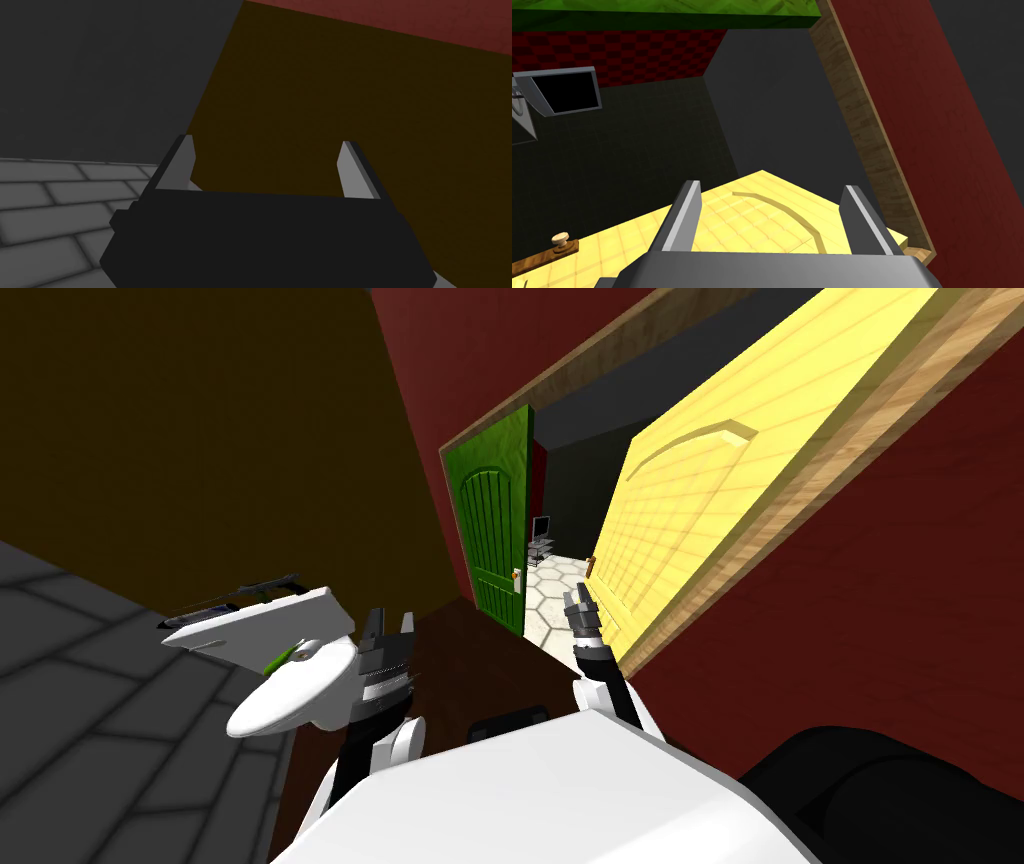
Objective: Push the door open
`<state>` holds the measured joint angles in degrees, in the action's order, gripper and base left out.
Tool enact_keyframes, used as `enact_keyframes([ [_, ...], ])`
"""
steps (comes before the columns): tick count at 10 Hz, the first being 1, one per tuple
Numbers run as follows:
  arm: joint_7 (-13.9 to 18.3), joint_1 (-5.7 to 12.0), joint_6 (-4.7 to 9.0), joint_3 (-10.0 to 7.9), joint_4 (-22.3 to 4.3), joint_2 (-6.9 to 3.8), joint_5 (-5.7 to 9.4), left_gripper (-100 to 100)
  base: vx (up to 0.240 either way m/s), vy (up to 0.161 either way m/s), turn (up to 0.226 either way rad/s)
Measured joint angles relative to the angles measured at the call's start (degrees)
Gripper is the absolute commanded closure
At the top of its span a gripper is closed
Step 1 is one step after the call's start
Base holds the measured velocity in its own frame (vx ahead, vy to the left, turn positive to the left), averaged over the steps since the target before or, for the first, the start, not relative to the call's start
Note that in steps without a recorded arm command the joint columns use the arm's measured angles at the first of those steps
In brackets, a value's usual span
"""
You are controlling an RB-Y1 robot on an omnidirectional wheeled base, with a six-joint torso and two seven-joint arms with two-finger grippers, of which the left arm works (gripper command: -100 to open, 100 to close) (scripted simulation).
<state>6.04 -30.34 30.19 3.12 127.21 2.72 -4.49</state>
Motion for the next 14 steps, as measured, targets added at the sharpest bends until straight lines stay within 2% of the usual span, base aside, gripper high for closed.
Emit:
enact_keyframes([
  [1, -0.1, 0.65, -0.04, 0.49, -1.1, -0.23, -0.13, -100, 0.222, 0.005, -0.152],
  [2, 0.3, 1.41, -0.88, 0.80, -2.0, -1.16, 0.04, -100, 0.208, 0.039, -0.093],
  [3, 0.5, 1.89, -1.10, 1.28, -3.4, -1.62, 0.03, -100, 0.170, 0.063, -0.127],
  [4, 0.6, 3.36, -1.60, 1.62, -5.1, -2.10, 0.02, -100, 0.131, 0.040, -0.113],
  [5, 0.5, 3.92, -1.91, 2.41, -6.4, -2.25, -0.18, -100, 0.141, 0.009, -0.135],
  [6, 0.7, 5.10, -2.12, 2.78, -8.4, -2.91, -0.09, -100, 0.159, 0.037, -0.196],
  [7, 0.7, 5.73, -2.75, 4.04, -9.9, -3.20, -0.34, -100, 0.136, 0.049, -0.151],
  [9, 1.1, 6.74, -3.28, 5.18, -12.5, -4.26, -0.28, -100, 0.110, 0.029, -0.087],
  [11, 1.4, 8.55, -4.48, 6.03, -14.8, -4.87, -0.31, -100, 0.094, 0.031, -0.120],
  [13, 1.5, 10.22, -5.04, 7.05, -17.7, -5.28, -0.40, -100, 0.091, 0.032, -0.112],
  [14, 1.5, 10.42, -5.57, 7.84, -18.4, -5.49, -0.52, -100, 0.092, 0.045, -0.104],
])
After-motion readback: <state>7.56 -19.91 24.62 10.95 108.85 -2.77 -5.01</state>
